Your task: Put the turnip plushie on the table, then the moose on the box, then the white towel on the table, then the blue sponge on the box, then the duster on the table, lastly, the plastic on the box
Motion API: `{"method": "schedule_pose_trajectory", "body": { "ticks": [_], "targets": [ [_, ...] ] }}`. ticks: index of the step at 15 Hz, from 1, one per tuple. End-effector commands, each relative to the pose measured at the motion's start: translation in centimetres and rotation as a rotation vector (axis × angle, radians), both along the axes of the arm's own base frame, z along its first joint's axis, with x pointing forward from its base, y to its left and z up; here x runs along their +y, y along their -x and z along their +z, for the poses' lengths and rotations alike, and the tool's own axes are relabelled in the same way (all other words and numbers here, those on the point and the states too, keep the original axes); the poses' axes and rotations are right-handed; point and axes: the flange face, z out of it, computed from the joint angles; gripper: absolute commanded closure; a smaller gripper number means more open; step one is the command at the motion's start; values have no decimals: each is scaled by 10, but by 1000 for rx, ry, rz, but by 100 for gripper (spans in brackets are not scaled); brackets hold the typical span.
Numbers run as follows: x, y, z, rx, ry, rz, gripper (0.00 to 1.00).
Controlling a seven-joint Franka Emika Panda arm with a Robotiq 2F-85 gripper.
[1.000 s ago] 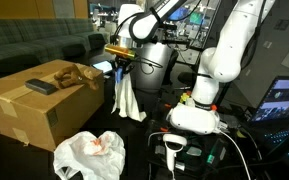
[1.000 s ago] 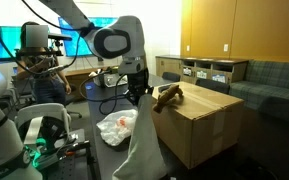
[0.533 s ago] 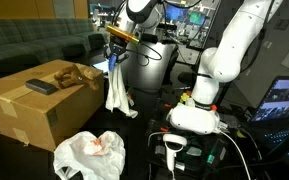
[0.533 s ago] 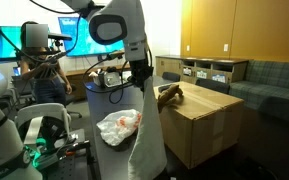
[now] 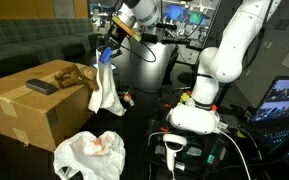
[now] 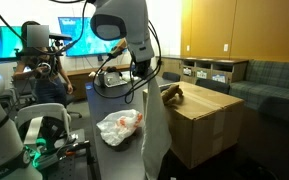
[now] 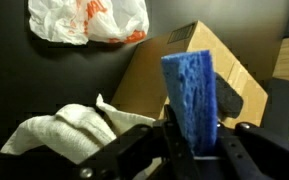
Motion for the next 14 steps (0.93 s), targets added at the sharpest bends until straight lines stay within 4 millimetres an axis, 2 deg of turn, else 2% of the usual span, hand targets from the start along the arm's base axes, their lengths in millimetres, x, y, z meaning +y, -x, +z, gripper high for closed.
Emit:
{"method": "schedule_pose_trajectory", "body": {
  "ticks": [1,3,6,9,11,14],
  "targets": [
    [-12,-3,-9,-59,-152,105,97],
    [-27,0,-36,-51,-259,145,97],
    [-53,13,-95,6,-443,190,97],
    [-65,26,-148,139,-587,258,97],
    [-68,34,-164,228,-662,311,97],
    [-59,34,-170,339,-729,429,97]
  ]
}}
